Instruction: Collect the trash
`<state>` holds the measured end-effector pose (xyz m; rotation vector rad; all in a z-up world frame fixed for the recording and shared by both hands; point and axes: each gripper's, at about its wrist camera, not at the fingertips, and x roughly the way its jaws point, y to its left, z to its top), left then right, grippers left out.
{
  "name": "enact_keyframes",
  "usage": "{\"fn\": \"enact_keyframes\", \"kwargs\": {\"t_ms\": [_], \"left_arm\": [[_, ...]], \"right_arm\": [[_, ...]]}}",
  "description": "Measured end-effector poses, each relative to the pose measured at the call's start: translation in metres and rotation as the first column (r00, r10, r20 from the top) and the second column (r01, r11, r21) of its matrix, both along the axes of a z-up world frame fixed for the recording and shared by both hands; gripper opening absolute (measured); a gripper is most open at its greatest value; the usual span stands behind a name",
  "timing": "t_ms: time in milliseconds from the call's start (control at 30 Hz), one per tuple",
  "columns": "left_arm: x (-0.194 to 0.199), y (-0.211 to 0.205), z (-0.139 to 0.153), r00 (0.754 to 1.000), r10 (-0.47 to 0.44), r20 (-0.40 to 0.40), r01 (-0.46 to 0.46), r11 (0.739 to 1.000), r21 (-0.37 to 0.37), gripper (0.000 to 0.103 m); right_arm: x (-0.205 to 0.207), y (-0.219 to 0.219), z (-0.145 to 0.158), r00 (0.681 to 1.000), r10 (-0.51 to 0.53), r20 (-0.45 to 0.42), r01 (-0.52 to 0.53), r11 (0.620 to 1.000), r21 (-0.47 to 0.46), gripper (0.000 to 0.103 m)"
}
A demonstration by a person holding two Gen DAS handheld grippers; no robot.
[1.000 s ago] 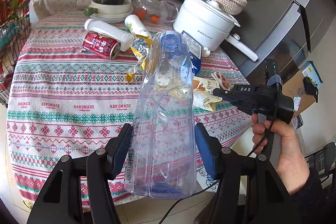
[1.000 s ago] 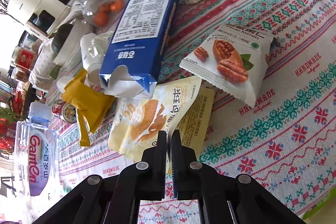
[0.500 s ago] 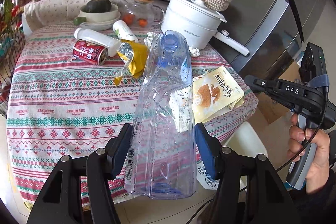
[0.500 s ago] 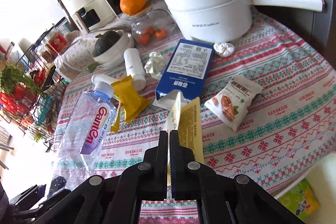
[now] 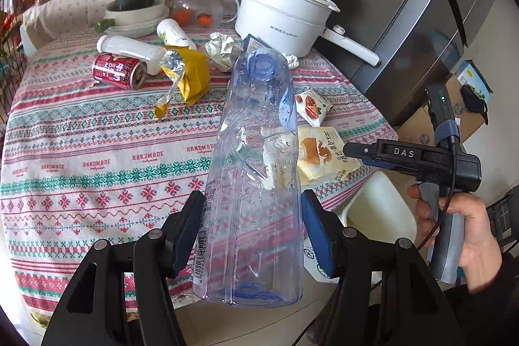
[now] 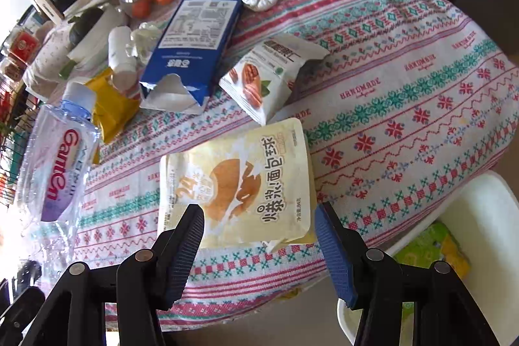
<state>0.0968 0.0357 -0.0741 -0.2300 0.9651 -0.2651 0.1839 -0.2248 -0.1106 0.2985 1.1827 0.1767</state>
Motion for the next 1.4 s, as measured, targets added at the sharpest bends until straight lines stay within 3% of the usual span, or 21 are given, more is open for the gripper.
{"fn": "enact_keyframes", "kwargs": {"t_ms": [100, 267, 300, 333, 433, 533, 767, 933, 1100, 1400], "left_arm": [[0.003, 0.004, -0.006, 1.0, 0.012, -0.018, -0.012, 1.0, 0.003, 0.064], [0.006, 0.006, -0.011, 0.999, 0.017, -0.033, -0.017, 1.0, 0.006, 0.064], [0.006, 0.006, -0.011, 0.999, 0.016, -0.033, -0.015, 1.0, 0.007, 0.064], [0.006, 0.006, -0.011, 0.999, 0.014, -0.032, -0.013, 1.0, 0.008, 0.064], [0.004, 0.004, -0.009, 1.0, 0.005, -0.024, -0.004, 1.0, 0.011, 0.064], [0.001, 0.0, -0.005, 1.0, -0.014, -0.015, 0.014, 1.0, 0.011, 0.064], [-0.006, -0.022, 0.004, 0.996, -0.091, -0.006, 0.091, 0.996, 0.008, 0.064], [-0.014, -0.058, 0.006, 0.979, -0.204, -0.015, 0.204, 0.979, 0.011, 0.064], [-0.024, -0.11, 0.0, 0.939, -0.34, -0.047, 0.341, 0.94, 0.025, 0.064], [-0.043, -0.22, -0.04, 0.818, -0.551, -0.162, 0.567, 0.821, 0.068, 0.064]], "right_arm": [[0.011, 0.005, -0.025, 0.999, -0.007, -0.04, 0.005, 0.999, -0.045, 0.059], [0.012, 0.018, -0.042, 0.999, 0.016, -0.048, -0.021, 0.994, -0.11, 0.029], [0.012, 0.021, -0.041, 0.999, 0.035, -0.039, -0.039, 0.993, -0.112, 0.008], [0.011, 0.024, -0.039, 0.998, 0.053, -0.037, -0.056, 0.993, -0.105, 0.003], [0.006, 0.029, -0.027, 0.997, 0.071, -0.002, -0.071, 0.99, -0.123, 0.002], [-0.004, 0.022, -0.002, 0.997, 0.058, 0.059, -0.053, 0.995, -0.081, 0.001], [-0.035, -0.014, 0.058, 0.982, -0.01, 0.191, 0.023, 0.998, -0.067, 0.001], [-0.065, -0.055, 0.081, 0.972, -0.059, 0.228, 0.097, 0.982, -0.161, 0.001], [-0.09, -0.108, 0.085, 0.963, -0.147, 0.227, 0.194, 0.96, -0.202, 0.001], [-0.124, -0.183, 0.056, 0.953, -0.269, 0.139, 0.298, 0.917, -0.266, 0.002]]}}
